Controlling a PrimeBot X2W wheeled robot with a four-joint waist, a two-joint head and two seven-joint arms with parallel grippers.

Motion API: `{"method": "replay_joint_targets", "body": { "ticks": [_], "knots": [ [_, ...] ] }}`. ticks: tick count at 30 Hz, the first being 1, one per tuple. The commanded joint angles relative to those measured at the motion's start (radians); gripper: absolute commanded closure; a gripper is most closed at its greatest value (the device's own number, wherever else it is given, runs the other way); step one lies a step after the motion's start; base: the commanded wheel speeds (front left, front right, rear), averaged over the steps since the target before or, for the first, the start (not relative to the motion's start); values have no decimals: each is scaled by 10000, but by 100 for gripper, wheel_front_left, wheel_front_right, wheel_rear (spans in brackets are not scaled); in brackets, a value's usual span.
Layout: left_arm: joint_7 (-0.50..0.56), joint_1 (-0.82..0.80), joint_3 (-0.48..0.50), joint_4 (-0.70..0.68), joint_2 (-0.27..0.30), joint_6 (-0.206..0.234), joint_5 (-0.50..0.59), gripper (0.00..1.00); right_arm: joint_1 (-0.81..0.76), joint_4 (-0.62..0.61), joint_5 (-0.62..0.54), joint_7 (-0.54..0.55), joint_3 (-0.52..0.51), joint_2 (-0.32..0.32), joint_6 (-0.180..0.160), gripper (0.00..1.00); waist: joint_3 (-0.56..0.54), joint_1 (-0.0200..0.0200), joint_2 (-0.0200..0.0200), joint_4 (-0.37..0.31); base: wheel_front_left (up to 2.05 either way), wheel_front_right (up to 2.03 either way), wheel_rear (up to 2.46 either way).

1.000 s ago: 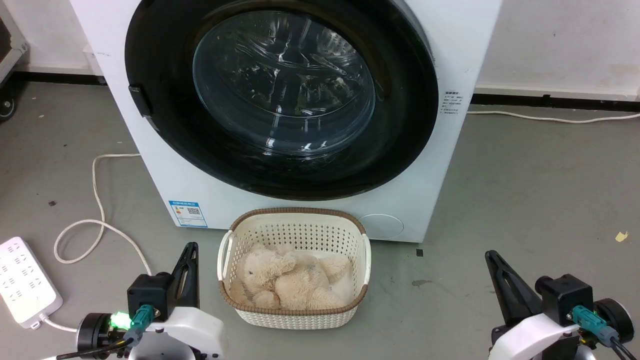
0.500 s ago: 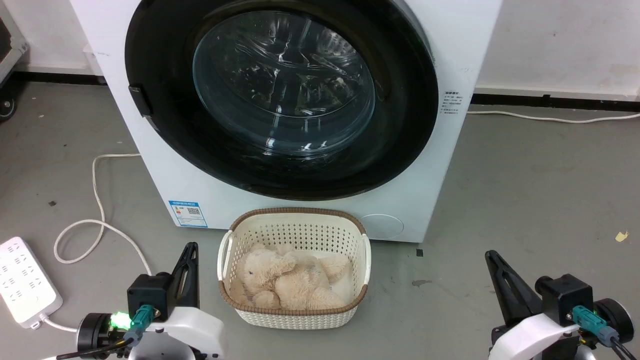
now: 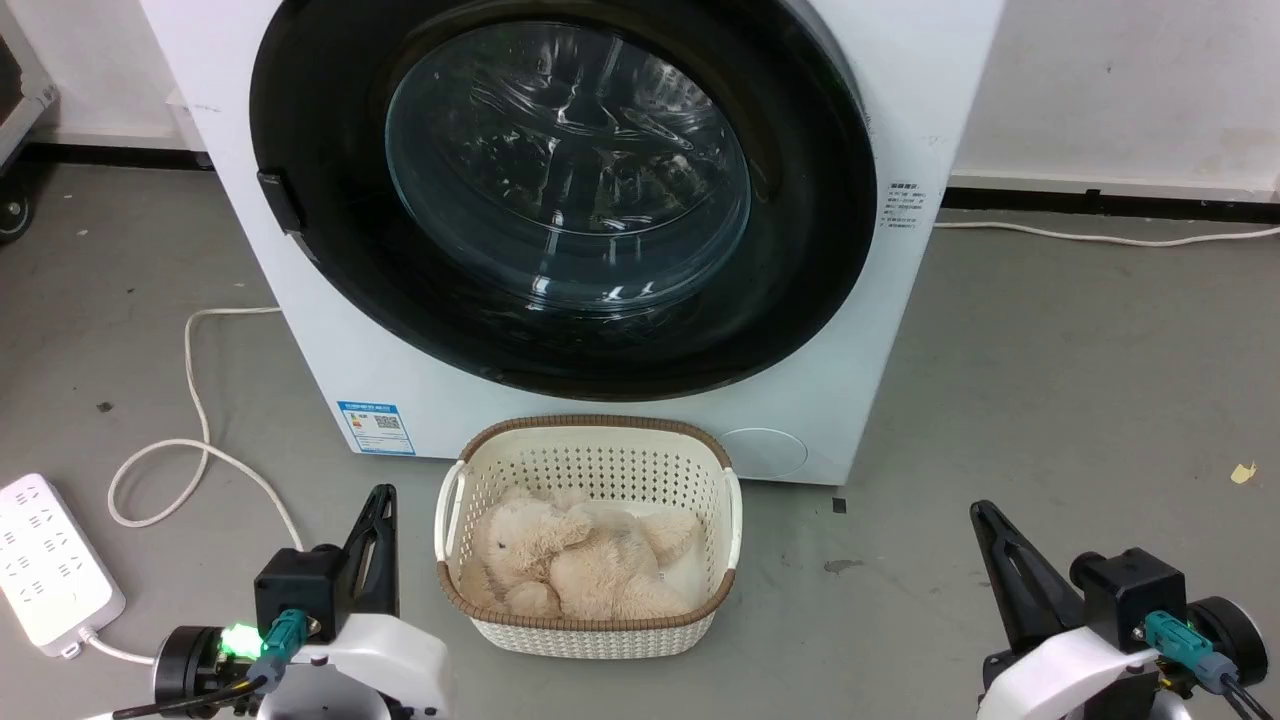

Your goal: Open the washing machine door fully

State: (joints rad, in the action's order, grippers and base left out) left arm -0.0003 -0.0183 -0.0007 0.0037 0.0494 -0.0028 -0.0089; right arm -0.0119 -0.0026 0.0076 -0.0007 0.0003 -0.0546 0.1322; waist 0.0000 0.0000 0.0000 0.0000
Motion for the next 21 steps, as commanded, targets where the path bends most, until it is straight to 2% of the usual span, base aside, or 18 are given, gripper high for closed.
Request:
{"method": "replay_joint_targets", "body": {
  "ticks": [1, 21],
  "knots": [
    [3, 183, 7, -37, 8, 28, 89, 100, 119, 26, -76, 7, -3, 43, -15, 100, 0, 0, 0, 0, 0, 0, 0],
    [3, 183, 7, -37, 8, 28, 89, 100, 119, 26, -76, 7, -3, 43, -15, 100, 0, 0, 0, 0, 0, 0, 0]
  ]
}}
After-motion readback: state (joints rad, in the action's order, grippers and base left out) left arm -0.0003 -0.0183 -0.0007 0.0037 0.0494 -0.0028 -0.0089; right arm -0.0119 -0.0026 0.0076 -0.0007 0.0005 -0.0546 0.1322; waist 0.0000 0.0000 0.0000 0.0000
